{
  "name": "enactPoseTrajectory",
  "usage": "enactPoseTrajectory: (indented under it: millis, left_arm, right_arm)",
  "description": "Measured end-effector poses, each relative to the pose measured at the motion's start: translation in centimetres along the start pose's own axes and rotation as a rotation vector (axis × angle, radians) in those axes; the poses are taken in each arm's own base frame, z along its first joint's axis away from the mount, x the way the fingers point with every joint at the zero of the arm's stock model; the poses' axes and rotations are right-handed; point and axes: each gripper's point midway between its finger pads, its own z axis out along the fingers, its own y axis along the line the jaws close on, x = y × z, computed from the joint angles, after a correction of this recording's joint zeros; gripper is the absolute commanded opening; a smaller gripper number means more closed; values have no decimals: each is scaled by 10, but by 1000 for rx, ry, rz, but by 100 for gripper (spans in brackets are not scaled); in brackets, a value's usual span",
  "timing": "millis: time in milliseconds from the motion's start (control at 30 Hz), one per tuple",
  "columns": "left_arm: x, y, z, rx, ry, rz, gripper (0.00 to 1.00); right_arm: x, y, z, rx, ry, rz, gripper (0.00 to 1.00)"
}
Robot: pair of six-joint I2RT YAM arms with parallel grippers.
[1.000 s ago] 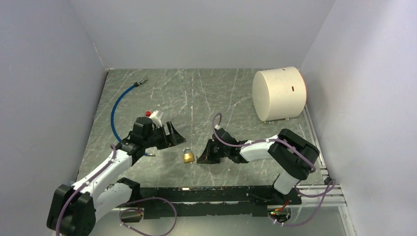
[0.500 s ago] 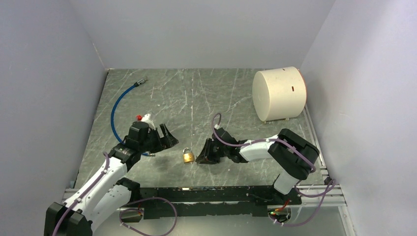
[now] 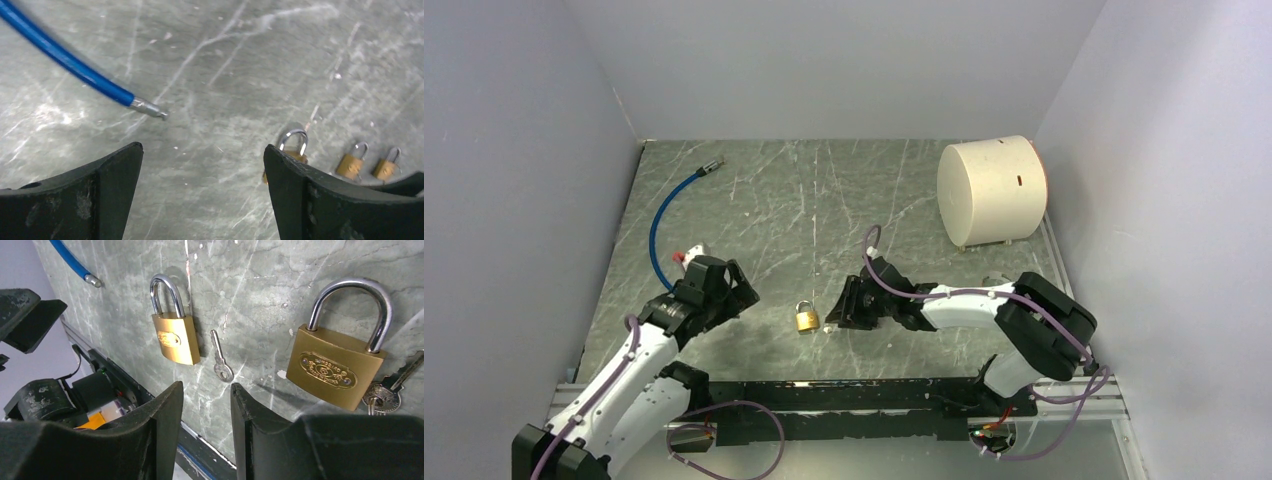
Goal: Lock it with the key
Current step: Place the key at the center of the board, then move the lock to the center of the board.
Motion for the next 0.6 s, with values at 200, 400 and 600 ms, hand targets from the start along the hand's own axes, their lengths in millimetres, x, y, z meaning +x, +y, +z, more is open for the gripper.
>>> enactPoseTrajectory:
  millis: [200, 400, 600]
  left_arm:
    - [-1, 26, 5, -197, 2, -74, 94]
    - [1, 45, 16, -351, 49, -96, 86]
    - [-5, 61, 25, -438, 64, -152, 76]
  right_arm:
    - [-1, -1, -1, 18, 1, -18, 44]
    - [-6, 3, -8, 21, -23, -34, 44]
    - [-10, 4, -13, 37, -36, -45, 44]
